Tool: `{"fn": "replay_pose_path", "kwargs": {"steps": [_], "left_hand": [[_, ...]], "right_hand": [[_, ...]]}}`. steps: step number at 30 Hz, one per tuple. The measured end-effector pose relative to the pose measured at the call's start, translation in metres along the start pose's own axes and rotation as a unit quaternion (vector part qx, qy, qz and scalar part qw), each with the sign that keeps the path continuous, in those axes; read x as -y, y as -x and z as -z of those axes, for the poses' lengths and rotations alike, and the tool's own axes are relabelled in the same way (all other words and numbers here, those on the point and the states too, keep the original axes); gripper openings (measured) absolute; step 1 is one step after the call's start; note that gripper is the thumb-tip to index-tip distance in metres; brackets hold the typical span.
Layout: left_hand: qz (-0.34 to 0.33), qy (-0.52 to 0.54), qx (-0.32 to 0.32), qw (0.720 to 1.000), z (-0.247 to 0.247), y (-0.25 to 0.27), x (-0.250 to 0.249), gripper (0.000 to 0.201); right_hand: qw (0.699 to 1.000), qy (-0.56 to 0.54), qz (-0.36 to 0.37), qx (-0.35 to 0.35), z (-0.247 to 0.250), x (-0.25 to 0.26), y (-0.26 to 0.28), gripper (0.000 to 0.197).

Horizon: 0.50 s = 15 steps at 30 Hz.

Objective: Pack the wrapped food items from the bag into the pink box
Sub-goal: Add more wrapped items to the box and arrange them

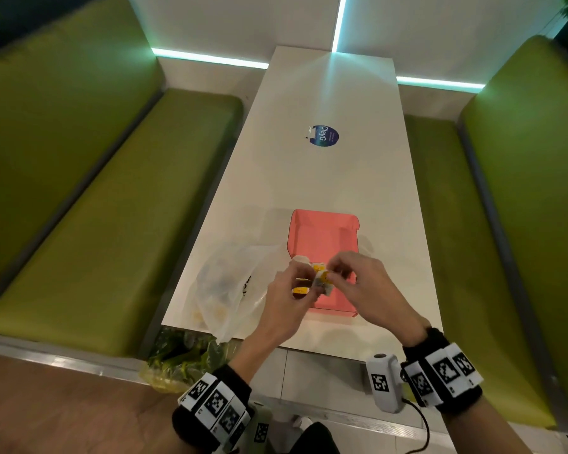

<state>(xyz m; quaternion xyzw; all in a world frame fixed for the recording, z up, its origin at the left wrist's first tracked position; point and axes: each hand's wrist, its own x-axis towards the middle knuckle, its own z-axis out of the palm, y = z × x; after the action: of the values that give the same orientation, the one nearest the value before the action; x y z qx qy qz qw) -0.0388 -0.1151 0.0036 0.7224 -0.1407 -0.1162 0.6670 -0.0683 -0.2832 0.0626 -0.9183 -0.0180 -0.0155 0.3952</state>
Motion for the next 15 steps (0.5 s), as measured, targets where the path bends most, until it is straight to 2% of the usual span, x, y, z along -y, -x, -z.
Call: {"fn": "replay_pose_path", "kwargs": {"steps": [3,5,6,10,13,15], "left_hand": [[0.012,-0.086,0.012,0.996,0.002,0.001,0.013,0.032],[0.014,-0.149,0.042,0.988,0.005,0.005,0.02,0.02],[0.015,-0.197,0.067,0.978,0.006,0.007,0.024,0.015],[0.008,-0.393,0.15,0.907,0.005,0.01,0.039,0.024],[0.0,-0.44,0.167,0.882,0.0,0.01,0.043,0.028],[-0.007,-0.45,0.171,0.877,-0.001,0.01,0.047,0.028]], "right_hand": [[0.998,0.059,-0.003,0.031,-0.007,-0.017,-0.003,0.004],[0.99,0.119,-0.019,0.072,-0.017,-0.032,-0.005,0.007],[0.985,0.141,-0.029,0.095,-0.022,-0.039,-0.007,0.006],[0.972,0.152,-0.048,0.17,-0.042,-0.064,-0.024,0.011],[0.973,0.137,-0.056,0.178,-0.052,-0.074,-0.038,0.018],[0.977,0.122,-0.068,0.161,-0.057,-0.078,-0.046,0.014]]}}
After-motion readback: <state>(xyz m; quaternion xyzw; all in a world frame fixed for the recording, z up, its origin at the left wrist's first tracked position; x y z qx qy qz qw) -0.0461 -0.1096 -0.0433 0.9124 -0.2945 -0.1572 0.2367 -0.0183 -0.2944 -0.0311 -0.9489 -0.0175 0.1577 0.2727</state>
